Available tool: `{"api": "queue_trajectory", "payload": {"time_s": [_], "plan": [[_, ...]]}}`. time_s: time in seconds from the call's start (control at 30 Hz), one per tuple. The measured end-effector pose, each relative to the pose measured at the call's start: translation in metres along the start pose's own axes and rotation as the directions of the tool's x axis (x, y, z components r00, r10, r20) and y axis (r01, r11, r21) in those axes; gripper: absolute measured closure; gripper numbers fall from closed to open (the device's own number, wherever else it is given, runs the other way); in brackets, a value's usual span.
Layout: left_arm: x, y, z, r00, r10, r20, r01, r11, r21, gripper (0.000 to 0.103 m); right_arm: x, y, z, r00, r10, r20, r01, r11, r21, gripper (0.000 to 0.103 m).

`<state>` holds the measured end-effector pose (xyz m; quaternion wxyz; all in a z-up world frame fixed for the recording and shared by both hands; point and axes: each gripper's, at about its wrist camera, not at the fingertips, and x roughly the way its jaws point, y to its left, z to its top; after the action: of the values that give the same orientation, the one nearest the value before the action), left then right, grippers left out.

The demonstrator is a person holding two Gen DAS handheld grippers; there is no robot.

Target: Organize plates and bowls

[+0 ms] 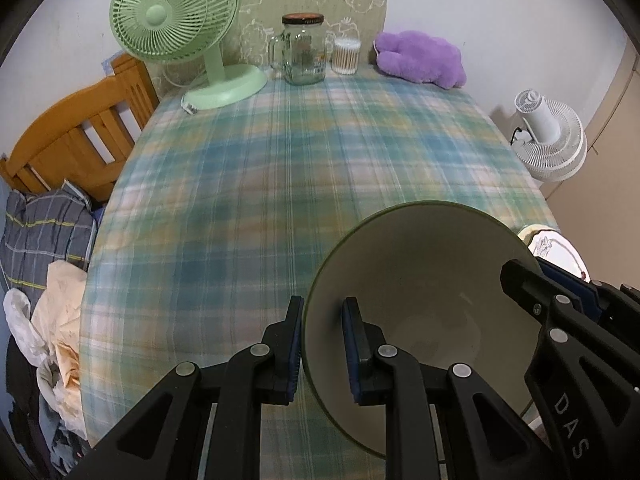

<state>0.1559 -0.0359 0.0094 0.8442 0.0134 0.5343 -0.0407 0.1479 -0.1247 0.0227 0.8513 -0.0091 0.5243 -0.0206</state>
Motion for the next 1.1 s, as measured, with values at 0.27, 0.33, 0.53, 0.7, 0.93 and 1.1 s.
{"api": "queue_trajectory", "payload": {"time_s": [0.27, 0.33, 0.53, 0.7, 0.93, 1.1], "plan": [[0.016, -0.007, -0.008, 0.998, -0.005, -0.058, 0.005, 1.000, 0.003, 0.088, 0.014, -0.005, -0.007, 0.999, -0.019, -0.041, 0.020, 1.000, 0.015, 0.086], [0.015, -0.010, -0.008, 0.999, 0.005, -0.047, -0.004, 1.000, 0.011, 0.087, 0.016, -0.007, -0.009, 0.999, -0.018, -0.041, 0.019, 1.000, 0.021, 0.086], [0.015, -0.014, -0.007, 1.000, 0.014, -0.023, -0.013, 0.999, 0.039, 0.082, 0.023, -0.006, -0.009, 0.999, -0.024, -0.034, 0.025, 0.999, 0.021, 0.082], [0.015, -0.015, -0.008, 0.999, -0.025, -0.039, 0.026, 0.999, 0.032, 0.067, 0.024, -0.010, -0.012, 0.998, -0.001, -0.058, 0.003, 0.999, 0.040, 0.082], [0.005, -0.010, -0.007, 0.989, -0.141, -0.051, 0.142, 0.989, 0.033, 0.037, 0.016, -0.018, -0.011, 0.996, 0.059, -0.073, -0.054, 0.996, 0.072, 0.079], [-0.006, -0.010, -0.004, 0.988, -0.157, -0.010, 0.157, 0.987, 0.044, 0.022, 0.005, -0.026, -0.012, 0.997, 0.075, -0.036, -0.072, 0.993, 0.096, 0.028]]}}
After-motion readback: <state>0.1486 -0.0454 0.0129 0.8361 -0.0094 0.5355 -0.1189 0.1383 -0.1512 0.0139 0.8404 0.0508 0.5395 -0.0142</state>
